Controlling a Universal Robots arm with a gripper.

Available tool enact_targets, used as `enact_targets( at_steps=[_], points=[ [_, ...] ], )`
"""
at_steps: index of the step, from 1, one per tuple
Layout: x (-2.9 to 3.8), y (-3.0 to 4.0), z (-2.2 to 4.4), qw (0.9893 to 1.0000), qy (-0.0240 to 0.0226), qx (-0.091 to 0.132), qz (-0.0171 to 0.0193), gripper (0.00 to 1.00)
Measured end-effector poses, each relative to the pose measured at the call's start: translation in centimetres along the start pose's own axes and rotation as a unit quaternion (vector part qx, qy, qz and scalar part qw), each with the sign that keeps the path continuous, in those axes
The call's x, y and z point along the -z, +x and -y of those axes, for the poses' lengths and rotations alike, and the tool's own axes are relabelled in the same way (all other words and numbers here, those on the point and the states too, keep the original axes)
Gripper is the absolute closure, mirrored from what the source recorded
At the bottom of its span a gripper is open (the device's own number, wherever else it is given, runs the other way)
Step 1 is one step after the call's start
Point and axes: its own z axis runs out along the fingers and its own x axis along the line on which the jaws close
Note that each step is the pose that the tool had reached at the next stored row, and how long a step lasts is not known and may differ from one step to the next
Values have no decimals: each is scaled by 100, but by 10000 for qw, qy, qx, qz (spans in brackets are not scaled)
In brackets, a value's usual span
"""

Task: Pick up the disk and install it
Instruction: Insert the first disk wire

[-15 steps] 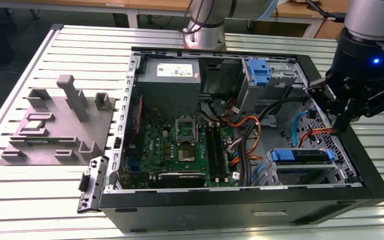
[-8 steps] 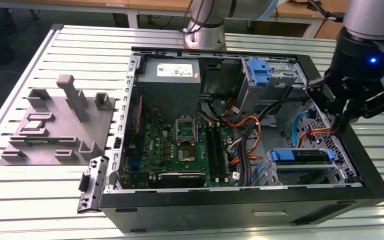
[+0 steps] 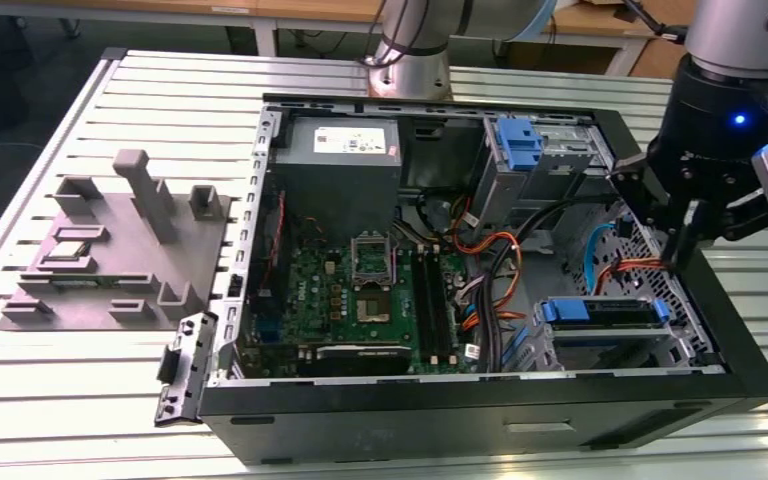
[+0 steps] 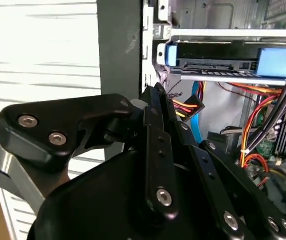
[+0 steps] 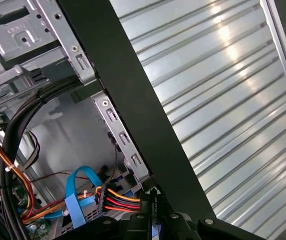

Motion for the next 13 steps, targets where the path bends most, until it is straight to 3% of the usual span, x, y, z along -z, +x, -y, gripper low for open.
enact_targets(
  at_steps=[3,6,10,13],
  points=[
    [0,0,0,9996,80,-256,-15,83],
    [0,0,0,9986,161,-512,-29,83],
    [1,0,0,9959,271,-862,-48,83],
    [1,0,0,9931,351,-1118,-63,83]
  ],
)
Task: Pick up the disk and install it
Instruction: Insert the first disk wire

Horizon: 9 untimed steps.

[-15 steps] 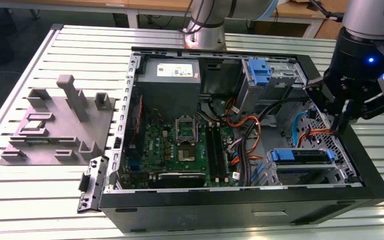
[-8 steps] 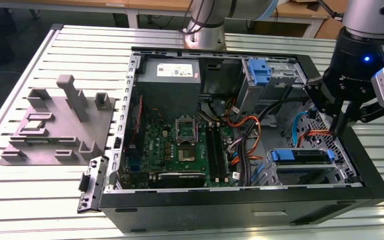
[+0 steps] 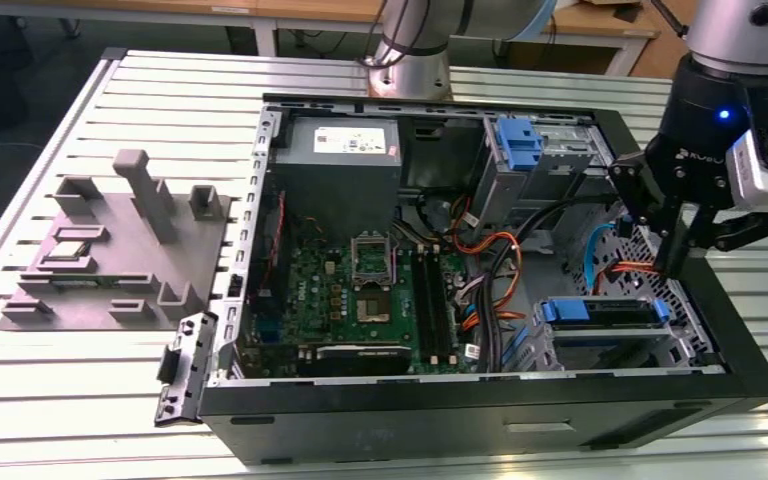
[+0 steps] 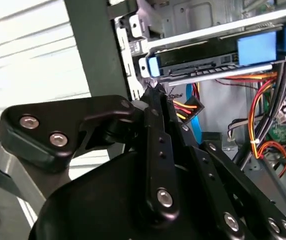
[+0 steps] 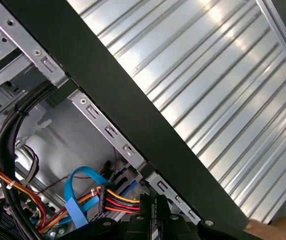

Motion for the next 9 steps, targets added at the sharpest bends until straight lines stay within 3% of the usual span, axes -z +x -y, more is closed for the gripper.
enact_targets(
  at_steps=[6,9],
  points=[
    [0,0,1,9987,152,-485,-27,83],
    [-1,0,0,9986,157,-504,-29,83]
  ],
)
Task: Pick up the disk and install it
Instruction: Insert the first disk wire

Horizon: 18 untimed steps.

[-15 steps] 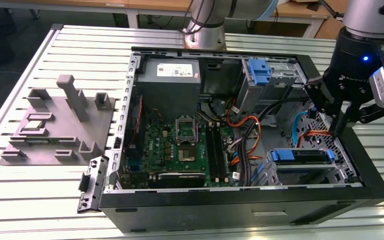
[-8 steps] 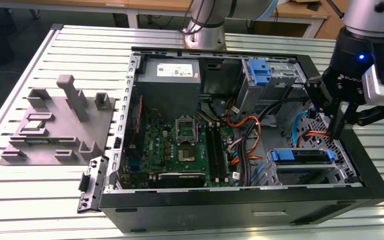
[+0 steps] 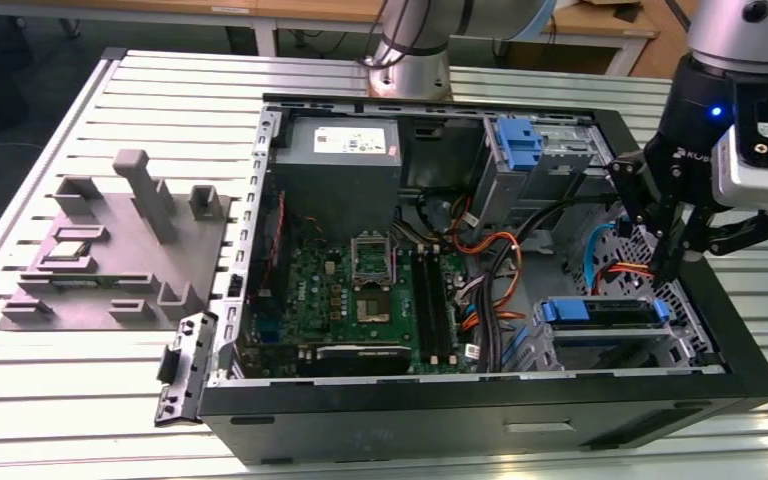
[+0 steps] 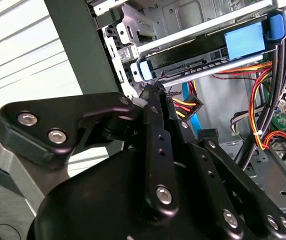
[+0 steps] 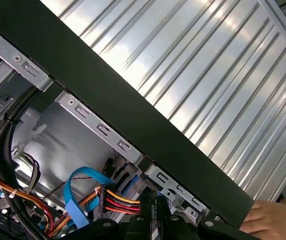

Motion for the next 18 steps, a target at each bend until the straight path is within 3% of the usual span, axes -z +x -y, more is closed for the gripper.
enact_targets(
  at_steps=[13,18],
  points=[
    [-1,3,-2,10000,7,-25,-3,83],
    [-3,5,-3,9993,115,-368,-21,83]
  ],
)
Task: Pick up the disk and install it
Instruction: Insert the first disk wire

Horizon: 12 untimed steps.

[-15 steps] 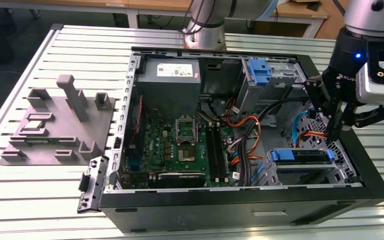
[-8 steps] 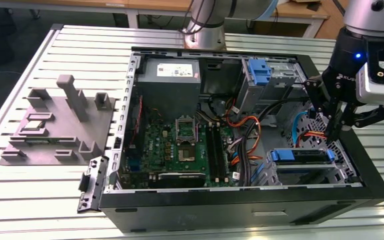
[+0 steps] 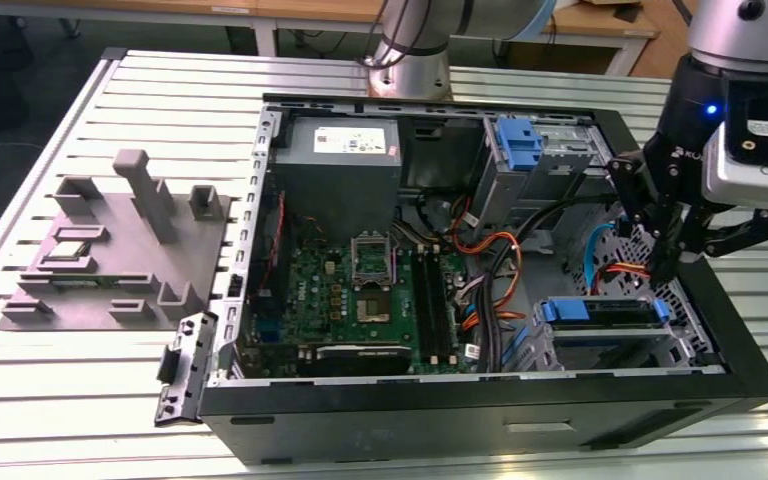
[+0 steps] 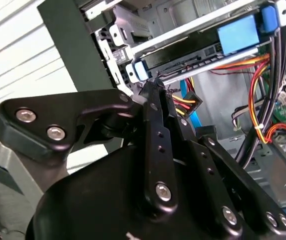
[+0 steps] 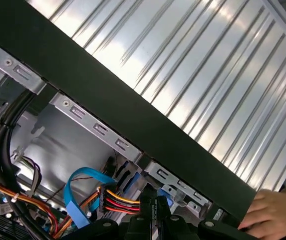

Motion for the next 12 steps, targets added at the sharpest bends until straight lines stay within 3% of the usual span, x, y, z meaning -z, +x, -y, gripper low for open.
enact_targets(
  at_steps=[4,8,12],
  points=[
    [-7,2,0,9995,99,-315,-18,83],
    [-13,5,-2,9982,178,-566,-31,83],
    [-18,1,-35,9973,223,-705,-38,83]
  ],
)
